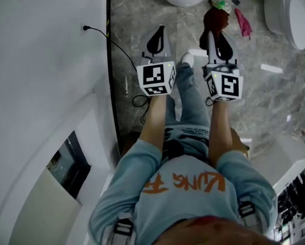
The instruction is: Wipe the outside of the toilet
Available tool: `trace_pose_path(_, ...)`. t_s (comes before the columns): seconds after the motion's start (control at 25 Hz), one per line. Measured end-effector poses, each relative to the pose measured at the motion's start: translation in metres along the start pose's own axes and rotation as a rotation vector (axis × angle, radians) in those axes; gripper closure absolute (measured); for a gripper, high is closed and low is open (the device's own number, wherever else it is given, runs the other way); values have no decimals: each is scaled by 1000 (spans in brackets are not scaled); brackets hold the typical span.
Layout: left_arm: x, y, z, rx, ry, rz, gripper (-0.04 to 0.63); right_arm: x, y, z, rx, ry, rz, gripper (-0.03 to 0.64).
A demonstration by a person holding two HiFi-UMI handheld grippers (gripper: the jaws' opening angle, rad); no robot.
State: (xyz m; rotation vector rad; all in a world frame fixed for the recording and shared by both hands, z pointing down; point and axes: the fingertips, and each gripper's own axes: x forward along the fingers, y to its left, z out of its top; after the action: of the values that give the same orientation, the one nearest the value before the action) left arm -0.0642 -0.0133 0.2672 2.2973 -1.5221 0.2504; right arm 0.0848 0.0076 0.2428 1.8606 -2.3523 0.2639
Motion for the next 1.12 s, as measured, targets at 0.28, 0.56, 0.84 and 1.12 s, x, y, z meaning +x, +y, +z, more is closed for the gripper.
trace_pose_path(0.28, 67, 23, -52, 11, 46, -38, 600, 70, -1, -73, -39, 64, 93, 551)
trace_pose_path(0.56, 105, 63, -127, 8, 100, -89, 600, 105, 12, -155, -66, 100, 64, 551)
trace_pose_path(0.84, 113, 96, -203, -36, 179, -158, 600, 136, 61, -228, -105, 150, 85, 552)
trace_pose_path(1.12, 137, 140, -238, -15, 217, -211, 600, 189, 96, -294, -143, 194, 106, 552)
